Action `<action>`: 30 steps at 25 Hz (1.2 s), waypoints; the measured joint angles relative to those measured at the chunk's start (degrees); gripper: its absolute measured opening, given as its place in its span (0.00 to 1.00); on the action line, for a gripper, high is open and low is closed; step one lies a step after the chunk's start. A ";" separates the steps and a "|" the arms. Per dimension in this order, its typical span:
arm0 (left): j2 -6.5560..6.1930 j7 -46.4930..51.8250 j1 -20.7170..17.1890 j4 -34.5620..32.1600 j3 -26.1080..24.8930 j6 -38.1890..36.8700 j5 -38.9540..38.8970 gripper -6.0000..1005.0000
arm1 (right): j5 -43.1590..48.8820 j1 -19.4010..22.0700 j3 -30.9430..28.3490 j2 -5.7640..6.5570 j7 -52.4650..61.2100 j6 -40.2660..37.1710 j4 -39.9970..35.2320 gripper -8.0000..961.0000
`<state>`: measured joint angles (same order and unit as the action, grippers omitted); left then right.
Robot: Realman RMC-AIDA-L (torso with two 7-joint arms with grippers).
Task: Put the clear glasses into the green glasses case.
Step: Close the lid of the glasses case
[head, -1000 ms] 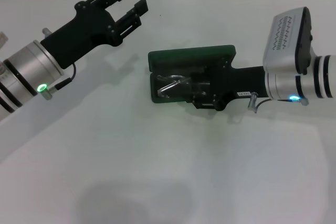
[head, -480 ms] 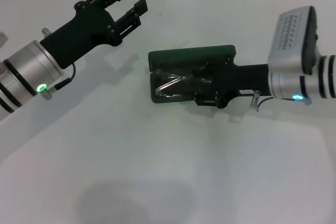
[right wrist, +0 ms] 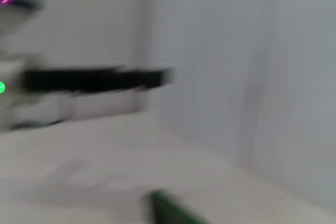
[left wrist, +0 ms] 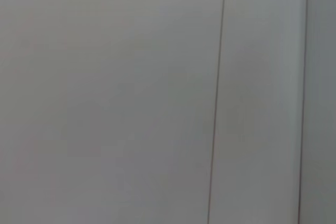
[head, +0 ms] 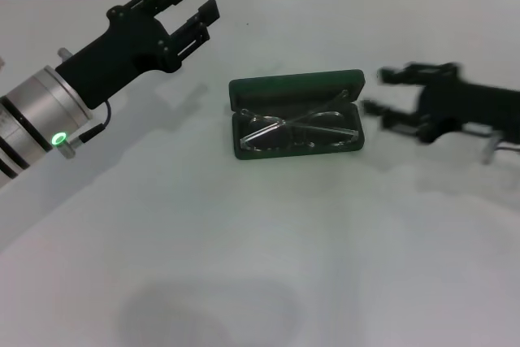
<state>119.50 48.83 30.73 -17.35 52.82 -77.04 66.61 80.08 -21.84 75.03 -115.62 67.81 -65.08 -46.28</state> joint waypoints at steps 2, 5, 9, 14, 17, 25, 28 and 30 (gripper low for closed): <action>-0.01 1.52 0.42 -0.06 0.08 2.14 0.08 0.57 | -3.59 1.70 -5.01 -0.23 -1.97 -0.63 2.32 0.59; -0.07 5.84 2.79 -0.17 1.24 7.83 2.05 0.57 | -11.23 2.48 -9.96 -0.04 -5.72 -3.22 7.41 0.59; -0.25 14.23 8.64 -0.21 4.77 19.46 9.50 0.57 | -15.88 2.47 -15.58 0.09 -9.32 -6.99 12.64 0.59; -0.08 22.83 14.13 -0.64 9.03 26.06 17.24 0.57 | -15.78 2.07 -15.95 0.18 -10.51 -6.81 14.01 0.59; 0.07 26.89 16.19 -1.10 11.49 28.55 19.72 0.57 | -15.78 1.40 -15.91 0.19 -11.75 -6.70 15.41 0.59; -0.04 33.26 17.04 -3.71 20.12 29.26 22.33 0.57 | -15.76 0.82 -15.93 0.23 -13.26 -5.18 16.58 0.60; -0.02 33.84 16.07 -4.66 20.40 28.78 23.32 0.57 | -15.76 0.65 -15.91 0.23 -13.32 -4.38 16.58 0.60; 0.04 33.03 14.94 -5.09 20.43 28.71 23.41 0.57 | -15.76 0.43 -15.83 0.23 -13.35 -4.00 16.58 0.60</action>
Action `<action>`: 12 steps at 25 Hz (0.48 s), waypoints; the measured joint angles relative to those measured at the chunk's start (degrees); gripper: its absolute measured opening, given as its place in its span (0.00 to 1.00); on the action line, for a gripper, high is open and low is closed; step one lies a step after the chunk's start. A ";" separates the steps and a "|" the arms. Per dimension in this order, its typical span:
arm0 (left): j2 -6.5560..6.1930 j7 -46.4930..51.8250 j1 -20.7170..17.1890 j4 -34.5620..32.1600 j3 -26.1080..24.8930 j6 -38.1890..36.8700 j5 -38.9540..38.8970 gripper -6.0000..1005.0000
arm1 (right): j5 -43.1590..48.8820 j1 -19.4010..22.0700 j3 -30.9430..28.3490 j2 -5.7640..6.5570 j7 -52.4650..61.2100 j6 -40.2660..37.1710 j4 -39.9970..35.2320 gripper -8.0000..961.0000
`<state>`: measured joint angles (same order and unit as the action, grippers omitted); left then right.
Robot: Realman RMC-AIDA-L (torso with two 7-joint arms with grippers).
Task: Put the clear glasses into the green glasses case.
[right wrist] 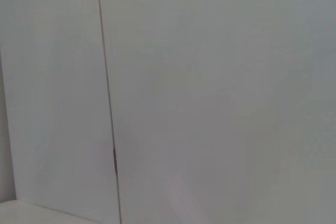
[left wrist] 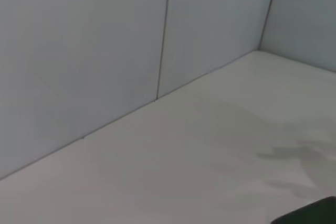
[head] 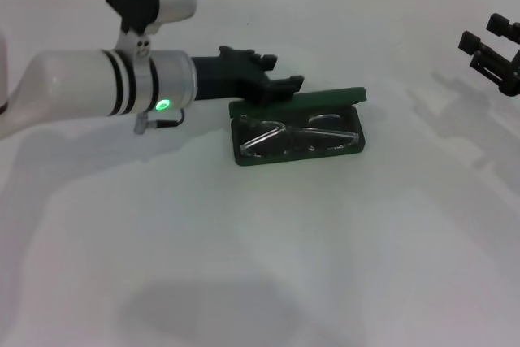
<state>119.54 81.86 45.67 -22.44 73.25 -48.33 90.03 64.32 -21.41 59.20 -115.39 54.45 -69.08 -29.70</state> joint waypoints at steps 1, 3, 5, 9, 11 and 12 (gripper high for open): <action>0.05 -0.51 -0.54 -0.27 0.02 -0.02 0.00 0.57 | 0.03 -0.06 0.06 -0.01 -0.02 0.11 0.00 0.60; 0.13 -1.98 -1.85 -0.66 0.05 -0.36 -0.02 0.57 | 0.03 -0.15 0.09 -0.01 -0.03 0.36 0.02 0.60; 0.20 -3.58 -2.96 -0.82 0.07 -1.02 0.05 0.57 | 0.04 -0.25 0.09 -0.01 -0.04 0.73 0.06 0.60; 0.35 -7.07 -5.01 -0.80 0.19 -2.53 0.37 0.57 | 0.32 -0.89 0.09 -0.02 -0.05 1.47 0.10 0.60; 0.46 -8.23 -5.51 -0.69 0.19 -2.69 0.08 0.57 | 0.56 -1.32 0.32 -0.07 -0.05 2.16 0.16 0.60; 0.55 -9.01 -5.84 -0.62 0.19 -2.72 -0.19 0.57 | 0.56 -1.48 0.53 -0.07 -0.05 2.45 0.19 0.60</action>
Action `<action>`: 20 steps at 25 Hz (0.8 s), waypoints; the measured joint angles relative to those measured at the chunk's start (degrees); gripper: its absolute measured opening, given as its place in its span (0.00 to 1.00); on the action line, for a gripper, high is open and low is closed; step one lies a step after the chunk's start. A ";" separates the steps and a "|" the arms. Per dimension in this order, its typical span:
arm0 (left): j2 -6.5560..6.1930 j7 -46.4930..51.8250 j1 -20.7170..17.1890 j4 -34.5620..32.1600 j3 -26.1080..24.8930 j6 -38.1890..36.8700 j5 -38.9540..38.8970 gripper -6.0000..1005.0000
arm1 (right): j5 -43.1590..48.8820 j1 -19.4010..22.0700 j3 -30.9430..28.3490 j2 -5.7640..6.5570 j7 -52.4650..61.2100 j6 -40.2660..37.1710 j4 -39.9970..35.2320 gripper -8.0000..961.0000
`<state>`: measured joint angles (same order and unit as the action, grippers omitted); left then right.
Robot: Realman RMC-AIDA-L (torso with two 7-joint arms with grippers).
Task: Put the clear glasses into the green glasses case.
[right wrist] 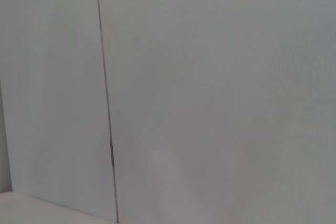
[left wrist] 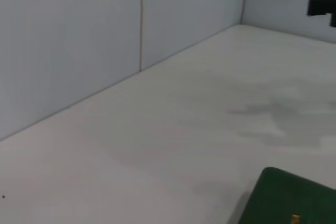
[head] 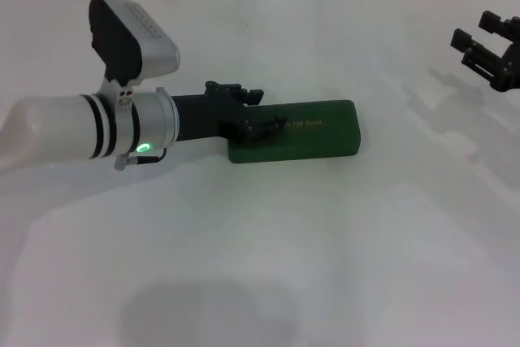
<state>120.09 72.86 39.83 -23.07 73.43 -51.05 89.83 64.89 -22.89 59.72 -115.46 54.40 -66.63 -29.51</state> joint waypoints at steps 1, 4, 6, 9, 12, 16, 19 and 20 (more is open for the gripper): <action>0.05 -0.24 -0.24 -0.03 0.00 -0.03 -0.14 0.57 | 0.00 -0.15 0.29 0.00 0.00 0.26 0.03 0.60; 0.04 -1.44 -1.23 -0.15 0.02 -0.62 -2.24 0.57 | 0.02 -0.55 1.57 0.01 0.00 0.42 0.06 0.61; -0.19 -3.82 -2.20 -0.26 -0.30 -3.06 -6.62 0.57 | 0.08 -0.79 3.46 0.16 0.04 0.15 -0.10 0.61; -0.74 -8.91 -4.86 -1.17 -0.68 -11.28 -13.72 0.57 | 1.13 -1.64 8.27 1.27 0.76 -2.92 -0.99 0.61; -1.62 -13.82 -8.91 -3.03 -0.71 -23.73 -19.28 0.57 | 5.24 -3.46 9.86 2.84 3.92 -9.97 -1.49 0.61; -2.76 -16.18 -12.17 -4.11 -0.74 -33.41 -21.36 0.57 | 8.60 -5.24 9.69 4.51 6.46 -18.72 -1.60 0.61; -3.48 -16.69 -13.68 -3.71 -0.75 -34.45 -20.94 0.57 | 9.14 -5.48 9.61 4.54 5.45 -21.19 -1.61 0.61; -3.54 -17.40 -14.47 -3.61 -0.75 -34.51 -20.70 0.59 | 9.33 -5.58 9.61 4.33 4.49 -21.09 -1.61 0.61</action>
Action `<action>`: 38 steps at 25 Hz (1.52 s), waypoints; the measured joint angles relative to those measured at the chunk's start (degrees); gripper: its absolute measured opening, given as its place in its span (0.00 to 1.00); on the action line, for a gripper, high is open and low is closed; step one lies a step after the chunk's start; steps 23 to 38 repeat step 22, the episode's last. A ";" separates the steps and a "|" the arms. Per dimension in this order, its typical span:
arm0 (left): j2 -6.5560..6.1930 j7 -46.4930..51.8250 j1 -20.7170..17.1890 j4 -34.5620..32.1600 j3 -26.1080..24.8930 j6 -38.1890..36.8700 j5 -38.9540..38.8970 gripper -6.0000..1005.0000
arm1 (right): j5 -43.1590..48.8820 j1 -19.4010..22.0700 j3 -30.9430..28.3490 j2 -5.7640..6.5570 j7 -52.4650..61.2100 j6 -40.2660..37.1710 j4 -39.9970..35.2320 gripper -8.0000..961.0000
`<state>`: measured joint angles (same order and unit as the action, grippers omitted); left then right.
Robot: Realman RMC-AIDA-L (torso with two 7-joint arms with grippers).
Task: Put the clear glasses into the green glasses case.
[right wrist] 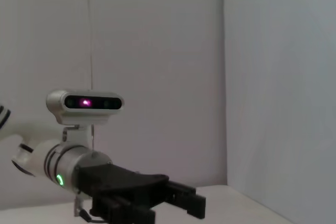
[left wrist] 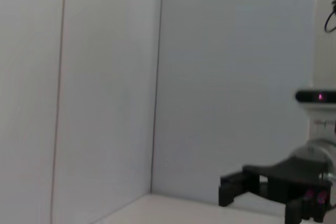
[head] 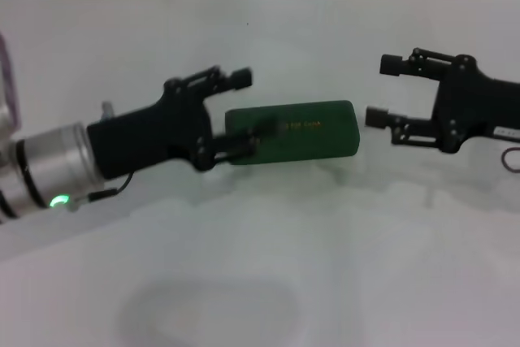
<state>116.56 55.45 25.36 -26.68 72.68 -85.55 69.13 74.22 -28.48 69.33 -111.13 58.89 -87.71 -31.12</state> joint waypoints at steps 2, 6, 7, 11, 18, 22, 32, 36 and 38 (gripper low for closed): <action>0.19 -2.06 -1.57 0.07 0.00 -0.33 0.32 0.63 | 0.97 -0.19 0.02 -0.58 -2.14 0.38 0.00 0.70; 1.61 -8.30 -4.69 -0.30 0.00 -2.83 0.11 0.80 | 3.64 -0.35 0.02 -1.09 -4.55 0.21 0.00 0.86; 1.84 -9.47 -4.95 -0.28 0.01 -3.39 -0.02 0.87 | 3.90 -0.34 0.01 -1.16 -4.90 0.20 0.01 0.88; 2.25 -10.92 -4.99 0.14 0.00 -3.71 0.01 0.87 | 4.01 -0.24 0.16 -1.58 -5.44 0.13 0.00 0.93; 2.39 -12.27 -4.54 2.43 -0.55 -2.96 -0.08 0.87 | 4.15 1.13 0.45 -2.88 -9.63 -1.27 0.14 0.92; 2.56 -12.30 -4.46 2.94 -0.70 -2.96 0.14 0.87 | 4.18 1.51 0.43 -3.51 -10.43 -1.25 0.13 0.92; 2.56 -12.30 -4.46 2.94 -0.70 -2.96 0.14 0.87 | 4.18 1.51 0.43 -3.51 -10.43 -1.25 0.13 0.92; 2.56 -12.30 -4.46 2.94 -0.70 -2.96 0.14 0.87 | 4.18 1.51 0.43 -3.51 -10.43 -1.25 0.13 0.92; 2.56 -12.30 -4.46 2.94 -0.70 -2.96 0.14 0.87 | 4.18 1.51 0.43 -3.51 -10.43 -1.25 0.13 0.92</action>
